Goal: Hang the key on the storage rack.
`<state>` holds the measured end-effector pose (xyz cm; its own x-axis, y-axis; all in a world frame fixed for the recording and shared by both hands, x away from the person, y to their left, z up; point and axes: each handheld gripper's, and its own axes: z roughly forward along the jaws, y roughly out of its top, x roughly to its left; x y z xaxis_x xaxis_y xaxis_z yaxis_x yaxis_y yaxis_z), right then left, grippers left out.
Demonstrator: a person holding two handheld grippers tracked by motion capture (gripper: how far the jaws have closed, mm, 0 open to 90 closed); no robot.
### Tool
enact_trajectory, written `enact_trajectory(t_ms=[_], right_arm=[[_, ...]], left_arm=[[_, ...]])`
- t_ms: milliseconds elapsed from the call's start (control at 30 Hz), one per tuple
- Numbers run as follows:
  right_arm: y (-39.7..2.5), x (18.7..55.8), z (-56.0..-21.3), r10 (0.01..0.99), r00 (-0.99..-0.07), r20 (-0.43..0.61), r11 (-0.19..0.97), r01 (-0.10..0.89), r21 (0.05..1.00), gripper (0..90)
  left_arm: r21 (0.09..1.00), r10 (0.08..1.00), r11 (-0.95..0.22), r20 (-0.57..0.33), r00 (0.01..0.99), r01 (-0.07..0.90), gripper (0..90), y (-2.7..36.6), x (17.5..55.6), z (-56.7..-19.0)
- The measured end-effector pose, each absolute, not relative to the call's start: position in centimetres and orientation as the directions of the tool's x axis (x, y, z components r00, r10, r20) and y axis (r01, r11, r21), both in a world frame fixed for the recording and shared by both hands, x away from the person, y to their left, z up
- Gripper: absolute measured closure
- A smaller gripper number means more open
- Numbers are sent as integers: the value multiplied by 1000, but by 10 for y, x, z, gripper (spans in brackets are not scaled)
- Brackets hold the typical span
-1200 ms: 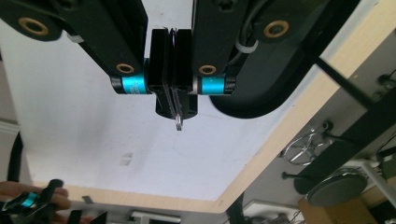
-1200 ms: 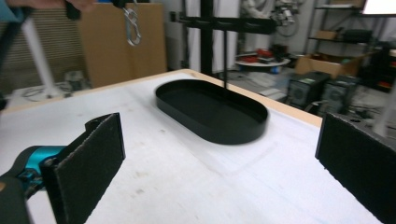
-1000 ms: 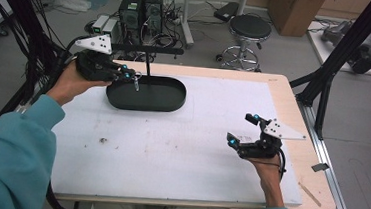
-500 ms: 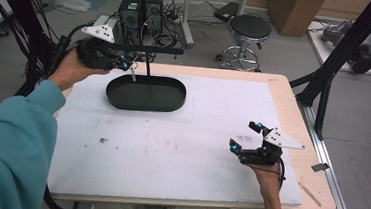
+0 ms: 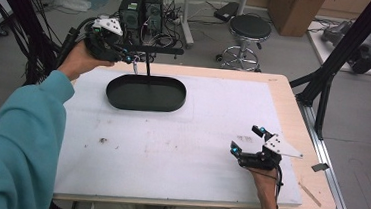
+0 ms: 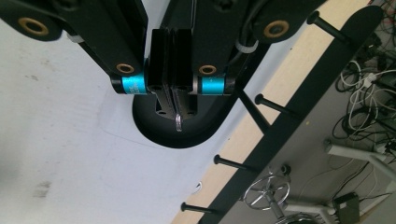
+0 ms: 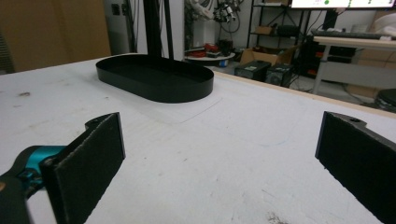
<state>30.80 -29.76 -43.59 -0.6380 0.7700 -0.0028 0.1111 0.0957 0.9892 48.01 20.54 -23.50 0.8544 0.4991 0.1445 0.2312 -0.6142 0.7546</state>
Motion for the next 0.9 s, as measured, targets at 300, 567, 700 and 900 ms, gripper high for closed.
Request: enact_trajectory(t_ms=[300,567,700,900], right_arm=[[-299,305,-444,786,-617,-21,82,71,994,6],[-301,303,-451,797,-603,-31,73,46,996,6],[-301,301,-454,799,-600,-27,73,52,996,6],[-302,300,-455,805,-592,-30,60,31,998,6]], left_arm=[[732,544,-619,140,827,283,881,206,496,-241],[725,564,-616,135,814,307,881,207,503,-247],[724,572,-615,136,809,313,881,206,506,-249],[724,588,-609,137,797,324,881,206,510,-252]])
